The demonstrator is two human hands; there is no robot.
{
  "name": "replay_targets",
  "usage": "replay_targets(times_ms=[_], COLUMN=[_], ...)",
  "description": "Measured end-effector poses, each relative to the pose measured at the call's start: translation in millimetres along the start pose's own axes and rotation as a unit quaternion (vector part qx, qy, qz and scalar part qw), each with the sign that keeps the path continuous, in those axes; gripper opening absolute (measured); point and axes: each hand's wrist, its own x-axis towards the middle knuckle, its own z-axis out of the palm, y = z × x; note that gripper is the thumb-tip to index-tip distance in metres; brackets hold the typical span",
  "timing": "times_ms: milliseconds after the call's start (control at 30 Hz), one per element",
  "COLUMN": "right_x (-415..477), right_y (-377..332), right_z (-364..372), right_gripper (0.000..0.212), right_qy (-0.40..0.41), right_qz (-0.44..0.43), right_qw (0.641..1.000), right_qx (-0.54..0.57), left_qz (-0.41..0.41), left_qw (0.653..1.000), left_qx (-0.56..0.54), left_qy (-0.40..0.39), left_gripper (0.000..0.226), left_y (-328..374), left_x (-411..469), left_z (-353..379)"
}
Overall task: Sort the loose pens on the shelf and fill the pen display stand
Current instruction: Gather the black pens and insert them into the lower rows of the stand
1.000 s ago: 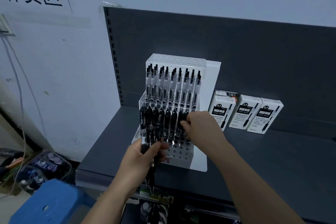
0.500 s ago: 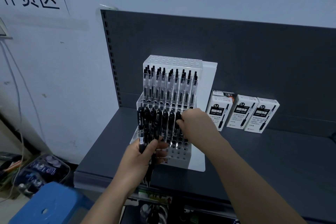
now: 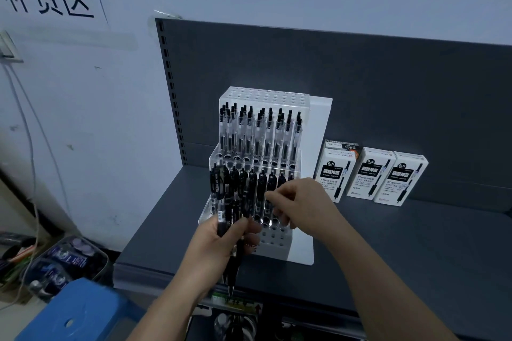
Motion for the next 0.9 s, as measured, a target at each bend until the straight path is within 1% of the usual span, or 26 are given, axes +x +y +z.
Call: replay_targets(times_ms=[33, 100, 200, 267, 300, 367, 433, 467, 533, 633, 800, 833, 900], right_x=[-5, -12, -15, -16, -17, -19, -20, -20, -18, -11, -3, -1, 4], right_y=[-1, -3, 3, 9, 14, 21, 24, 23, 22, 22, 23, 22, 21], right_z=[0, 1, 1, -8, -15, -30, -37, -37, -31, -21, -9, -7, -4], right_gripper=[0.021, 0.008, 0.016, 0.010, 0.009, 0.010, 0.012, 0.011, 0.011, 0.018, 0.025, 0.025, 0.026], right_qy=[-0.010, -0.037, -0.044, -0.015, 0.016, 0.109, 0.195, 0.220, 0.236, 0.214, 0.173, 0.163, 0.130], right_qz=[0.003, 0.002, -0.004, 0.007, 0.010, -0.005, -0.043, -0.060, -0.085, -0.113, -0.117, -0.113, -0.093], right_qw=[0.998, 0.992, 0.988, 0.983, 0.979, 0.968, 0.963, 0.963, 0.966, 0.970, 0.976, 0.977, 0.979], right_qx=[0.058, 0.123, 0.148, 0.181, 0.205, 0.226, 0.180, 0.142, 0.061, -0.010, -0.064, -0.077, -0.125], left_qz=[-0.005, -0.010, -0.010, 0.008, 0.021, 0.042, 0.051, 0.051, 0.041, 0.024, 0.065, 0.063, 0.049], left_qw=[1.000, 0.999, 0.999, 0.999, 0.999, 0.999, 0.997, 0.997, 0.997, 0.996, 0.992, 0.993, 0.997], left_qx=[0.001, 0.008, 0.014, 0.031, 0.037, 0.027, 0.025, 0.033, 0.046, 0.070, 0.098, 0.093, 0.051], left_qy=[-0.011, -0.030, -0.041, -0.024, -0.011, 0.021, 0.046, 0.051, 0.050, 0.054, 0.048, 0.044, 0.034], left_gripper=[0.023, 0.022, 0.022, 0.022, 0.022, 0.021, 0.021, 0.021, 0.023, 0.026, 0.027, 0.026, 0.022], left_y=[-1, -2, -4, -3, -3, -1, 0, -1, -2, -7, -6, -4, 0], left_x=[0, 0, 1, 2, 3, 4, 4, 4, 5, 8, 4, 3, 1], left_z=[2, 7, 13, 12, 11, 8, 4, 3, 4, 4, -1, -1, -1])
